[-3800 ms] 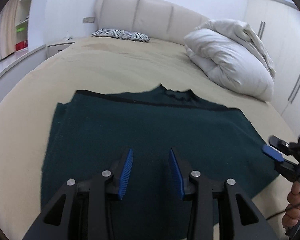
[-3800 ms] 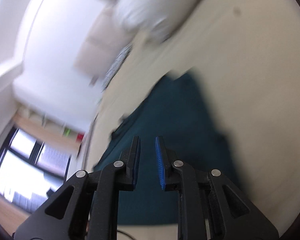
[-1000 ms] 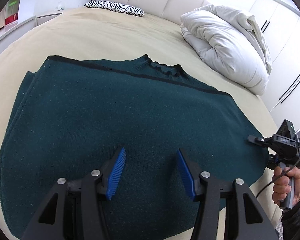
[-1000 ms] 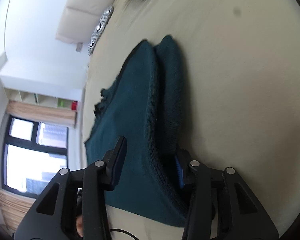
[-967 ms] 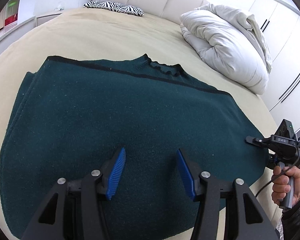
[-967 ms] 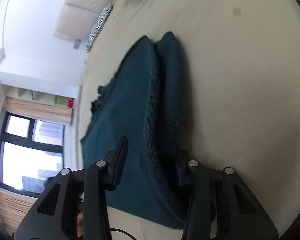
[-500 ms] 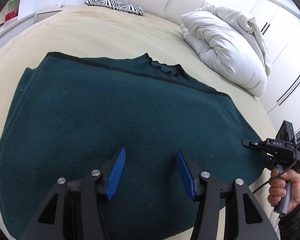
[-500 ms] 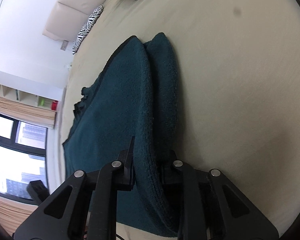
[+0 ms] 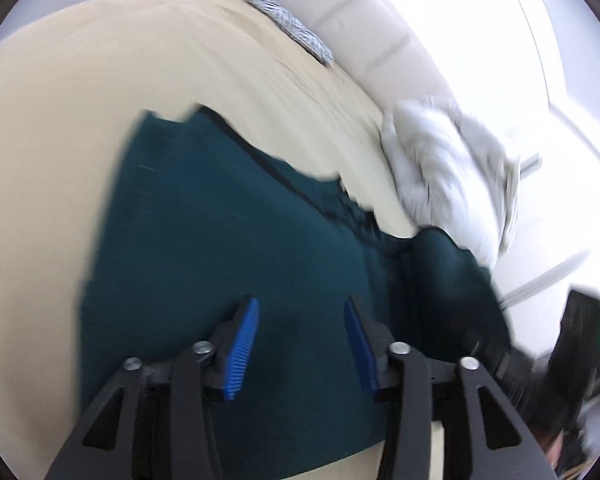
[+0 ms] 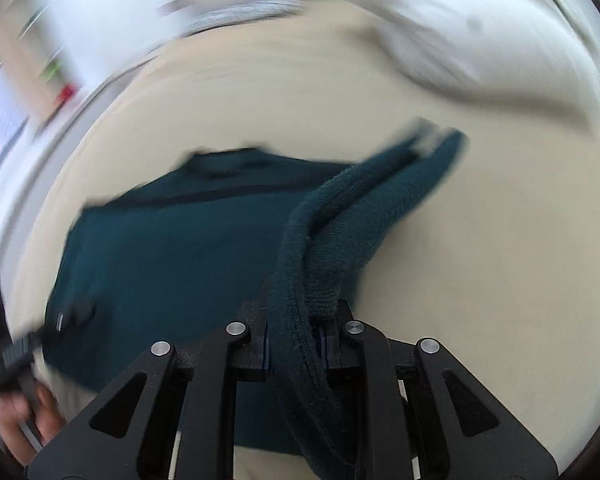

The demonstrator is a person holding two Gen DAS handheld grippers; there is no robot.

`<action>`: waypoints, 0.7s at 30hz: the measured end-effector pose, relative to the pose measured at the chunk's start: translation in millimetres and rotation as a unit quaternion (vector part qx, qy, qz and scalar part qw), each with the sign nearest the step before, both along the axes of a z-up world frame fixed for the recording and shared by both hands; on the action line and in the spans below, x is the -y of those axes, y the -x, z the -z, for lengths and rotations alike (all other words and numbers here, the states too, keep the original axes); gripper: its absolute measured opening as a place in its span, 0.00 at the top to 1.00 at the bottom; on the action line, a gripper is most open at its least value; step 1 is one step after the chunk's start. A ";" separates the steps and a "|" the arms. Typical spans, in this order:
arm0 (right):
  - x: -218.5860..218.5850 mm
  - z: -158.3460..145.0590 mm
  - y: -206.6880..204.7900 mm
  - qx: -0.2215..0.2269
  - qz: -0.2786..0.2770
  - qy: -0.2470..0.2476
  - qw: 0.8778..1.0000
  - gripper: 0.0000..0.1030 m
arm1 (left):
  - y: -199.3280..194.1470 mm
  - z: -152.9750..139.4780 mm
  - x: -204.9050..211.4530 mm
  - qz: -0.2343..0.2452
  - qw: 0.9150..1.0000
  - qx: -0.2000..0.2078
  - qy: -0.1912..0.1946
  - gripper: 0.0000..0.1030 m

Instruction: Fold small clothes

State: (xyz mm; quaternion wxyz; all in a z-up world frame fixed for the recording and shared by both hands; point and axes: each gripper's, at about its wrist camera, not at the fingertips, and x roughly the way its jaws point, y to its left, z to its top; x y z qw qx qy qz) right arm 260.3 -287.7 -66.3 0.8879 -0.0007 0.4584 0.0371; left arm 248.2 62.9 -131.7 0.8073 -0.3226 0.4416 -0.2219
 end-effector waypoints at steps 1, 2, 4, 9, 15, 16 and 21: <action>-36.3 0.1 1.9 0.006 -0.055 0.035 0.998 0.86 | -1.6 2.3 -10.4 -0.007 1.000 -0.007 0.021 0.48; -61.1 4.6 3.4 0.007 -0.091 0.064 0.994 0.86 | -2.4 4.7 -18.2 -0.009 0.999 -0.014 0.040 0.47; -100.1 26.9 3.2 -0.014 -0.144 0.098 0.985 0.86 | -2.3 4.3 -24.5 -0.003 0.999 -0.016 0.049 0.46; -119.0 48.5 11.0 -0.009 -0.154 0.134 0.979 0.86 | -12.0 2.6 -20.9 0.006 0.997 -0.026 0.075 0.33; -147.4 60.8 35.5 0.051 -0.214 0.312 0.925 0.86 | -24.8 5.0 -20.3 0.010 0.995 -0.038 0.091 0.33; -160.3 70.0 35.1 0.056 -0.232 0.348 0.907 0.86 | -22.9 8.1 -27.0 0.001 0.994 -0.040 0.100 0.33; -180.3 94.2 57.8 0.081 -0.322 0.494 0.803 0.86 | -17.8 19.2 -45.3 -0.014 0.992 -0.049 0.116 0.33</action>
